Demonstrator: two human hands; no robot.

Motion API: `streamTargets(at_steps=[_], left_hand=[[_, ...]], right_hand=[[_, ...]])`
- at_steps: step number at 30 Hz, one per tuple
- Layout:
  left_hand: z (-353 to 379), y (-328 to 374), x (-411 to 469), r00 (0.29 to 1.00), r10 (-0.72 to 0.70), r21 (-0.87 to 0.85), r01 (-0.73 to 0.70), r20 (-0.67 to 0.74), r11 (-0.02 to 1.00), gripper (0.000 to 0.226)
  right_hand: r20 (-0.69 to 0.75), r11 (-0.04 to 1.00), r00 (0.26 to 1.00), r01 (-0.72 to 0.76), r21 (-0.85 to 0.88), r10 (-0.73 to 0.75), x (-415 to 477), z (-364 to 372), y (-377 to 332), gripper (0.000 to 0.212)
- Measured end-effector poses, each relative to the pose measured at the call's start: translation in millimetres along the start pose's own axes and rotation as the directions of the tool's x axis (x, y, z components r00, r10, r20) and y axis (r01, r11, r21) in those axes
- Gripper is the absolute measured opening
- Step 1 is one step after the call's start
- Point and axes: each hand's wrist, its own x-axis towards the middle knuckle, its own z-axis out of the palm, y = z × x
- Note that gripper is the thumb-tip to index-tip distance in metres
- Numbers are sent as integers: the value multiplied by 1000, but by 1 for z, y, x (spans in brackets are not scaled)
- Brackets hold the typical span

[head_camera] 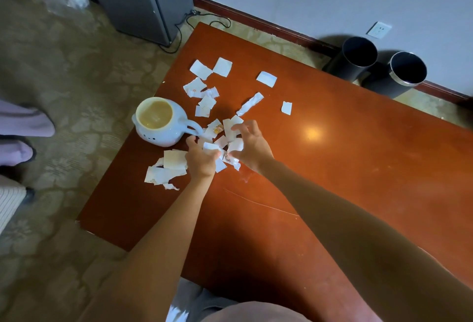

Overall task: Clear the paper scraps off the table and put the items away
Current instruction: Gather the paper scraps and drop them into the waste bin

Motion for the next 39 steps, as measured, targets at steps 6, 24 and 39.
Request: streamTargets(at_steps=[6,24,39], left_hand=[[10,1,-4,996,68,68,-72,54,995,44],[5,1,-7,971,176,235,-211,159,949,32],[7,31,25,949,98,347,-204,301,915,73]], right_hand=[[4,977,997,-70,-199,72,5,1,13,91],[123,962,975,-205,181,184,-10,-6,28,35],[219,962,973,131,-240,-78,21,-38,28,41]])
